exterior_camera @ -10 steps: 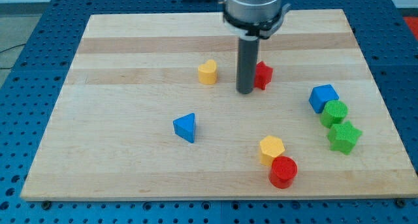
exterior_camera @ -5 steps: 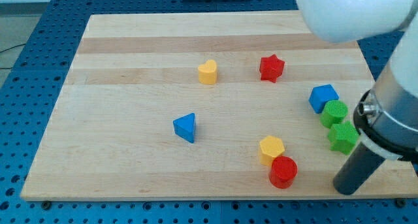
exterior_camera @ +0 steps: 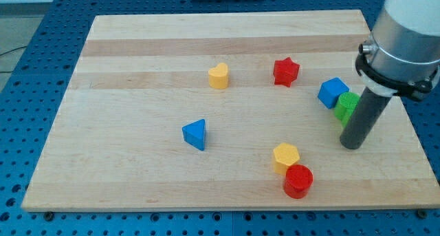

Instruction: Push the green blocks and blue cube upwards

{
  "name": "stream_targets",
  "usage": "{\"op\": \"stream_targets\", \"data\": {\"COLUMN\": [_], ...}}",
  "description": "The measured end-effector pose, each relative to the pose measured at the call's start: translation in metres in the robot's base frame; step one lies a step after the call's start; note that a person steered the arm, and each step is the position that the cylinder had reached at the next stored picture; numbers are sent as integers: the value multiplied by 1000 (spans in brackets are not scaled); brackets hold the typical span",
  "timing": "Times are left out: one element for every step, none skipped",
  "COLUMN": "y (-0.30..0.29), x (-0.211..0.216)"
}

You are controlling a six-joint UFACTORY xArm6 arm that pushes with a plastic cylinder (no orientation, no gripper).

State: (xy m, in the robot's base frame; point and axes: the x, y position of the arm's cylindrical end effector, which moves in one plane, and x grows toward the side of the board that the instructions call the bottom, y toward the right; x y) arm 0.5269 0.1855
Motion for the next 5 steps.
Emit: {"op": "stream_targets", "data": {"y": [2,28,36,37,42], "x": [21,28,-20,-56,-60]}}
